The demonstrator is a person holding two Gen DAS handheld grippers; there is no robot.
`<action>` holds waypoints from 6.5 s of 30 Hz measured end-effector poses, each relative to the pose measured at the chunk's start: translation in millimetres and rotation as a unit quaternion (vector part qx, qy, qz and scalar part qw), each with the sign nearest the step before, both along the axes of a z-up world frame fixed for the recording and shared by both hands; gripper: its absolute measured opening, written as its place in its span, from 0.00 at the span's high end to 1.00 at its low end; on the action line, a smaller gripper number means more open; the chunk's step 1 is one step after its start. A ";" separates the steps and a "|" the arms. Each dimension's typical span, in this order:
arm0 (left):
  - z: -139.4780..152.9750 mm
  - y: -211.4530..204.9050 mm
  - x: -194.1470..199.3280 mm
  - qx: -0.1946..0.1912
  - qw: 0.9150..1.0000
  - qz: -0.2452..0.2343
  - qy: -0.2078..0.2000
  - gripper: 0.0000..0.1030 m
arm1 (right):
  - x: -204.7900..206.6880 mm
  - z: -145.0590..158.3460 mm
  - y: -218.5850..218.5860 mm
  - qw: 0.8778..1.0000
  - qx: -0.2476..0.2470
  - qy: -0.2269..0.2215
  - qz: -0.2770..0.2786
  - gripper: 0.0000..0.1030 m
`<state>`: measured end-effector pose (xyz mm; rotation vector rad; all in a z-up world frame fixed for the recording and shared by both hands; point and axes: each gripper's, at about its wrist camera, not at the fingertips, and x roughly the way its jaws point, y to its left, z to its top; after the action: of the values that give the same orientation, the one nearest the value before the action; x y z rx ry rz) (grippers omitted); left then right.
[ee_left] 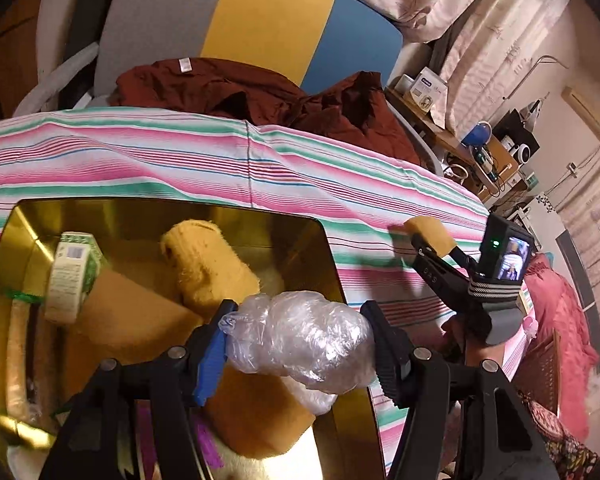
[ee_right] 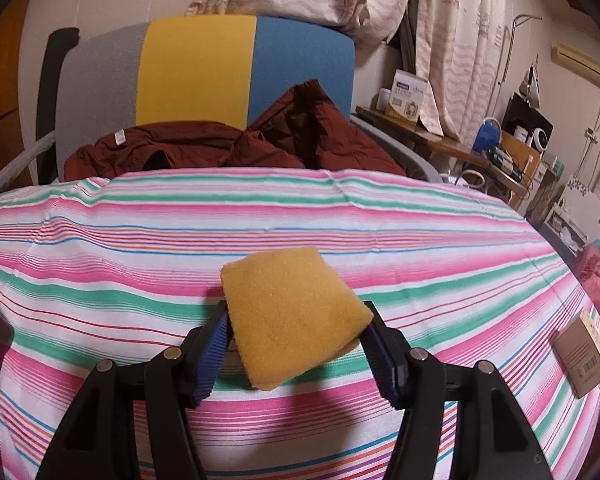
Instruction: Organize objects
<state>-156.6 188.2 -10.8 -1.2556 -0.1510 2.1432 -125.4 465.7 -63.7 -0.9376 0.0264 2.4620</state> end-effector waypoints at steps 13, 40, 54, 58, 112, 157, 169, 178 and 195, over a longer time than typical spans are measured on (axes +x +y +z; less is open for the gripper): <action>-13.6 20.5 -29.3 0.004 0.999 0.029 -0.017 0.22 | 0.7 -0.5 0.6 1.000 -0.006 0.005 0.006 0.38; 0.6 -44.1 82.2 -0.056 0.991 0.071 0.104 0.02 | 48.3 25.6 -56.9 0.990 0.003 0.059 0.127 0.39; -12.1 -83.6 107.8 -0.082 0.984 0.122 0.100 0.00 | 86.7 23.1 -101.2 0.984 -0.028 0.026 0.171 0.39; -12.6 -87.3 114.7 -0.105 0.979 0.131 0.116 0.00 | 97.7 27.6 -112.3 0.982 -0.041 0.024 0.182 0.39; 0.6 -160.5 157.3 -0.172 0.948 0.231 0.139 0.00 | 126.0 67.6 -248.9 0.961 0.023 -0.095 0.259 0.38; -11.0 -162.9 151.3 -0.177 0.950 0.230 0.116 0.00 | 95.0 37.6 -251.5 0.942 -0.129 -0.133 0.278 0.50; -12.9 -158.7 153.3 -0.196 0.945 0.233 0.121 0.00 | 119.5 62.8 -263.4 0.948 -0.104 -0.100 0.283 0.49; -6.0 -164.4 152.1 -0.170 0.952 0.233 0.099 0.00 | 124.4 74.2 -262.9 0.953 -0.092 -0.088 0.277 0.48; 14.0 -184.4 151.6 -0.183 0.939 0.275 0.094 0.00 | 128.0 97.1 -272.8 0.972 -0.079 -0.045 0.217 0.40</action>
<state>-5.0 3.8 3.2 -1.3075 -0.0166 2.8677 2.6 192.8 33.4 -1.2326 -0.0149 2.8450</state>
